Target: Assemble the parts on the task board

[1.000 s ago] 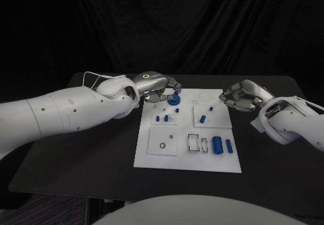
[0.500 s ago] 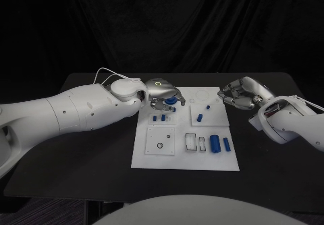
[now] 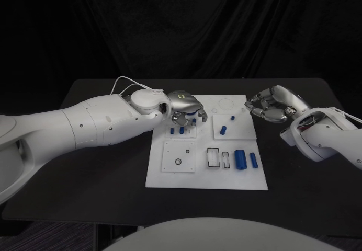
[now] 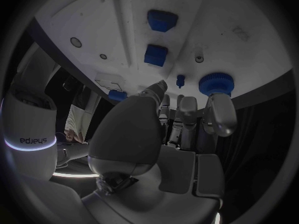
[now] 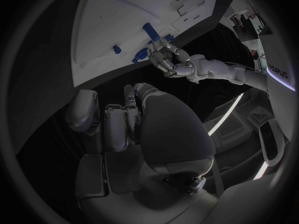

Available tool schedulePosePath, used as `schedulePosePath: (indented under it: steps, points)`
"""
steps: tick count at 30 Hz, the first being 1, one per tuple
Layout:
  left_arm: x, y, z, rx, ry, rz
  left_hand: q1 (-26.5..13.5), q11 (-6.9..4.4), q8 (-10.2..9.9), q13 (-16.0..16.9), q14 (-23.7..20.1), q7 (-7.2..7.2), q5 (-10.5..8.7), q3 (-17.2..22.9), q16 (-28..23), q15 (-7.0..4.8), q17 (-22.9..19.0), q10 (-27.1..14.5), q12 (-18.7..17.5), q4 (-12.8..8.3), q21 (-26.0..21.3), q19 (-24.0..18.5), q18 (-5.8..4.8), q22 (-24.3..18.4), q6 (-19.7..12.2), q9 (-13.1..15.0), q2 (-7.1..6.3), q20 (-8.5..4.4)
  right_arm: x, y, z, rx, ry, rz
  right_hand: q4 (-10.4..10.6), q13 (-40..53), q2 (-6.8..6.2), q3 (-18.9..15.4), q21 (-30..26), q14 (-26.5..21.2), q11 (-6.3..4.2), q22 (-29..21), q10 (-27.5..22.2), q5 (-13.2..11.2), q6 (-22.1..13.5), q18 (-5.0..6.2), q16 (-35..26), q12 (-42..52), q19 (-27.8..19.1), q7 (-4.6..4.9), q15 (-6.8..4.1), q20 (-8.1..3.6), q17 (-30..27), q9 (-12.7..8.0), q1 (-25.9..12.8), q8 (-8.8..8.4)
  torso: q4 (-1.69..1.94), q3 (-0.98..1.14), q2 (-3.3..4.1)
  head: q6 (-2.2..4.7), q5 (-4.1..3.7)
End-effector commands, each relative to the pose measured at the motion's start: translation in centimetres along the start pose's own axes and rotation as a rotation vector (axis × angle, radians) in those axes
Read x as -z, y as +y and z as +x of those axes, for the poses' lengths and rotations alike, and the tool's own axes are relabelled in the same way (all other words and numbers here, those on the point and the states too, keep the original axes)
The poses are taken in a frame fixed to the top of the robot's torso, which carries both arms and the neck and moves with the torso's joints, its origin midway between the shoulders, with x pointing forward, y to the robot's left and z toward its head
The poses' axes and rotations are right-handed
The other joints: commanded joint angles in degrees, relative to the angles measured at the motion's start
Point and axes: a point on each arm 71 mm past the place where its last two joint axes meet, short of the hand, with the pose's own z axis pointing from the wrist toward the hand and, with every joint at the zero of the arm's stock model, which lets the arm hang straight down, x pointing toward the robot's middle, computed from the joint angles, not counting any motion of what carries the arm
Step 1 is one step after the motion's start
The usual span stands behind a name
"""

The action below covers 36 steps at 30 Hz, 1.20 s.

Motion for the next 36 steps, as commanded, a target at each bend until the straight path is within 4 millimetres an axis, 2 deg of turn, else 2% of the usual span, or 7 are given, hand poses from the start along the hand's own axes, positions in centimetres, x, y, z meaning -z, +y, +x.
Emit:
schedulePosePath:
  steps: [1,9,18,23,28,32,36]
  points:
    - [-0.14,-0.02,0.33,0.000,0.018,-0.010,-0.5,-0.18,0.4,0.2,-0.2,0.25,0.46,0.2,0.0,0.11,0.0,0.8,0.6,-0.4,0.1,0.4,-0.46,9.2,1.0,-0.1,-0.06,0.02,0.00,0.02,-0.10,0.000,-0.004,0.009,0.0,0.0,-0.34,0.0,-0.2,1.6,0.14,7.7,0.1,0.4,0.0,-0.71,0.0,-0.2,0.4,0.04,-0.34,-0.10,-0.1,0.1,-0.1,0.07,-0.17,0.11,0.43,-0.01,-0.11]
    - [-0.20,0.35,0.73,0.004,0.031,-0.039,-0.8,-0.06,0.4,0.5,-0.1,0.58,0.78,0.4,0.2,0.16,-0.3,1.8,1.2,-0.5,0.6,0.7,-0.54,9.4,1.5,-0.4,0.20,0.02,-0.03,-0.14,-0.04,0.000,0.010,0.025,0.1,-0.1,-0.34,0.0,-0.4,1.5,0.17,7.6,0.0,0.4,-0.1,-0.67,-0.1,-0.3,0.3,0.09,-0.31,-0.09,-0.2,0.1,-0.2,-0.01,-0.09,0.33,0.53,-0.01,-0.08]
    - [-0.22,0.70,0.91,0.004,0.035,-0.056,-0.9,-0.05,0.5,0.6,-0.3,0.86,1.10,0.7,0.0,0.18,-0.8,2.4,1.5,-0.5,0.6,0.7,-0.52,9.3,2.2,-0.5,0.56,0.01,-0.11,-0.29,0.09,0.000,0.026,0.040,0.1,-0.4,-0.35,0.1,-0.7,1.5,0.22,7.6,-0.1,0.4,-0.3,-0.62,-0.3,-0.5,0.2,0.14,-0.28,-0.07,-0.4,0.1,-0.3,-0.14,-0.05,0.15,0.33,-0.01,-0.07]
    - [-0.06,0.86,0.97,0.003,0.031,-0.060,-1.2,-0.15,0.7,0.6,-0.2,1.05,1.15,0.9,0.1,0.14,-1.0,3.1,1.7,-0.5,0.9,0.9,-0.57,9.4,3.0,-0.5,0.85,0.01,-0.14,-0.39,0.14,0.001,0.034,0.048,0.1,-0.4,-0.34,0.1,-0.7,1.5,0.23,7.6,-0.1,0.5,-0.4,-0.62,-0.3,-0.5,0.2,0.15,-0.27,-0.06,-0.4,0.1,-0.3,-0.17,-0.18,0.22,0.30,-0.01,0.08]
    - [0.12,0.95,1.04,0.003,0.029,-0.061,-1.6,-0.24,0.8,0.8,-0.4,1.13,0.68,1.0,0.0,0.06,-1.5,3.6,2.0,-0.5,0.7,0.8,-0.53,9.4,3.4,-0.6,0.82,0.01,-0.19,-0.45,0.20,0.002,0.041,0.053,0.1,-0.4,-0.32,0.2,-0.8,1.4,0.23,7.5,-0.1,0.5,-0.4,-0.61,-0.3,-0.5,0.2,0.15,-0.26,-0.05,-0.4,0.1,-0.2,-0.19,-0.01,0.15,0.31,-0.01,-0.05]
    - [0.15,0.89,1.00,0.000,0.012,-0.047,-1.4,-1.02,1.7,1.4,0.1,1.50,0.55,1.3,0.5,-0.49,-1.3,5.7,3.2,-1.0,1.6,1.3,-0.71,9.6,5.6,-0.3,1.27,0.00,-0.25,-0.50,0.26,0.002,0.047,0.058,0.1,-0.4,-0.32,0.2,-1.0,1.4,0.23,7.5,-0.2,0.5,-0.5,-0.58,-0.3,-0.5,0.1,0.16,-0.25,-0.05,-0.5,0.1,-0.2,-0.21,-0.14,0.13,0.40,-0.01,0.17]
    - [0.10,0.77,1.01,-0.005,-0.009,-0.030,-0.7,-2.85,3.2,2.2,1.0,2.76,0.87,1.9,1.2,-1.86,-1.0,10.3,5.0,-2.0,3.4,2.4,-1.06,10.1,9.0,0.4,2.03,-0.03,-0.30,-0.54,0.29,0.003,0.049,0.062,0.1,-0.4,-0.32,0.2,-1.0,1.4,0.23,7.5,-0.2,0.5,-0.5,-0.58,-0.3,-0.5,0.1,0.16,-0.25,-0.05,-0.5,0.1,-0.2,-0.21,0.00,0.11,0.37,-0.01,0.07]
